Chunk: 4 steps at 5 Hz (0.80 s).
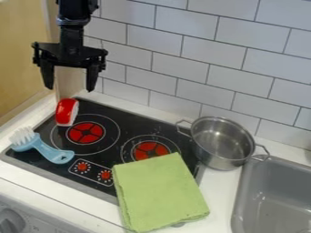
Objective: Move the green towel to the middle of the stove
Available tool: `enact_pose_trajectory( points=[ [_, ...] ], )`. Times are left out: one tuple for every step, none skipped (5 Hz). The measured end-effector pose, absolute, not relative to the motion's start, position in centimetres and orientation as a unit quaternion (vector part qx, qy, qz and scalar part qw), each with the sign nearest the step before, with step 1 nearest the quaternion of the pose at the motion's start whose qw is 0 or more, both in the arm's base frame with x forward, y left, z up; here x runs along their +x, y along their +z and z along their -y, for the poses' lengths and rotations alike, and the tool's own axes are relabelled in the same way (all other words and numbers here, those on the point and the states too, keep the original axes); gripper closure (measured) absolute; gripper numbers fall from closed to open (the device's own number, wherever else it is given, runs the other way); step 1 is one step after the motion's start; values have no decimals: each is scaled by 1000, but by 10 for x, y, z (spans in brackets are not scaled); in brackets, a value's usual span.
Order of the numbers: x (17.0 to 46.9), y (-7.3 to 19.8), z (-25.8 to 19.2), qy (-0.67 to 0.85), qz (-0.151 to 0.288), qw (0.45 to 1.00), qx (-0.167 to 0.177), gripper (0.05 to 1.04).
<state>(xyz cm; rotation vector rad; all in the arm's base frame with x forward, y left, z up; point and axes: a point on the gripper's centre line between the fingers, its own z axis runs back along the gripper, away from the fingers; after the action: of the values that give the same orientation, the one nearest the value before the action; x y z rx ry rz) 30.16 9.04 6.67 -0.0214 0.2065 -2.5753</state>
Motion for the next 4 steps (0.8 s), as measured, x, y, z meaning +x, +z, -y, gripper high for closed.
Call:
enact_pose_trajectory(
  points=[
    [305,66,-78,-959,-54,280,-4,85],
    [298,69,-58,-954,-48,295,1,85],
    [285,67,-30,-953,-26,300,20,85],
    [275,59,-3,-952,-10,307,11,85]
  ],
)
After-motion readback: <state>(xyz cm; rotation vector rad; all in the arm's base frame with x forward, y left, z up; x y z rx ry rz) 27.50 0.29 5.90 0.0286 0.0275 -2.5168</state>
